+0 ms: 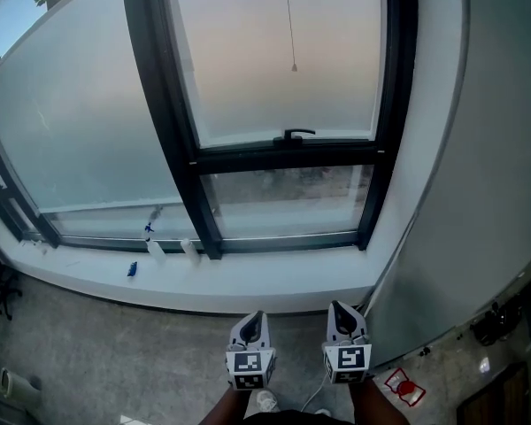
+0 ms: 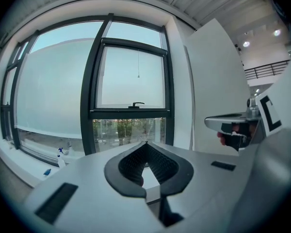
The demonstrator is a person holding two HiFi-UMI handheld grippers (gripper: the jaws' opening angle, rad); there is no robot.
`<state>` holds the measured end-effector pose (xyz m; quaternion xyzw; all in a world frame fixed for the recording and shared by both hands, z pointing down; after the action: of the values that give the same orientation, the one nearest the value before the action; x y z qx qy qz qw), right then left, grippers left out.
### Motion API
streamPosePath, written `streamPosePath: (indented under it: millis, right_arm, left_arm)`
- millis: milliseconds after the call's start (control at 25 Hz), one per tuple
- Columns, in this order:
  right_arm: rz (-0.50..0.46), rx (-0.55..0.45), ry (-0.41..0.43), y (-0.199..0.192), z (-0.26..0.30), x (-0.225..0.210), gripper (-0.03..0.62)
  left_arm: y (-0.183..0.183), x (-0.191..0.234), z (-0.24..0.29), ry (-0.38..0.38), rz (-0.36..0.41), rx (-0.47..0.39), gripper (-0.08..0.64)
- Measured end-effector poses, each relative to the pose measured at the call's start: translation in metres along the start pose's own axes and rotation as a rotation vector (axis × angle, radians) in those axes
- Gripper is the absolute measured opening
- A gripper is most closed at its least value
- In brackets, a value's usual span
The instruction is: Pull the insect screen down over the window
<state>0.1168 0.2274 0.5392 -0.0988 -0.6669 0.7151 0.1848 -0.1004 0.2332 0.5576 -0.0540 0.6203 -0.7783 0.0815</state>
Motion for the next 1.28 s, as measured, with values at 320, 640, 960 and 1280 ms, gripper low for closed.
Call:
streamPosePath:
  millis: [320,640,960,1280]
  right_arm:
    - [0.013,0.017,-0.018,0.003,0.033,0.028,0.003]
    - [0.032,0.013,-0.047,0.005,0.061,0.055,0.003]
    - [0.03,0.013,-0.047,0.007,0.075,0.067,0.003]
    - [0.029,0.016,-0.034,0.007,0.1,0.064,0.003]
  left_arm:
    - [0.0,0.038,0.023,-0.047,-0.008,0.003,0.003]
    - [0.008,0.069,0.04,-0.097,0.02,-0.018,0.003]
    - [0.006,0.085,0.047,-0.11,0.03,-0.015,0.003]
    - [0.006,0.094,0.068,-0.094,0.044,0.001,0.003]
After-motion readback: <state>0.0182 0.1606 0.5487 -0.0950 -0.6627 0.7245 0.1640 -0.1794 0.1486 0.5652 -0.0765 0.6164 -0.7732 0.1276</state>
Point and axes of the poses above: the fingertips, and each gripper's own axes: z forward along the fingers, x to its left, y out of its top, the point moved 8 cm from there along -z, backward along the fingers, and after that the axes turned 6 degrees about y, right-handed, at the moved point
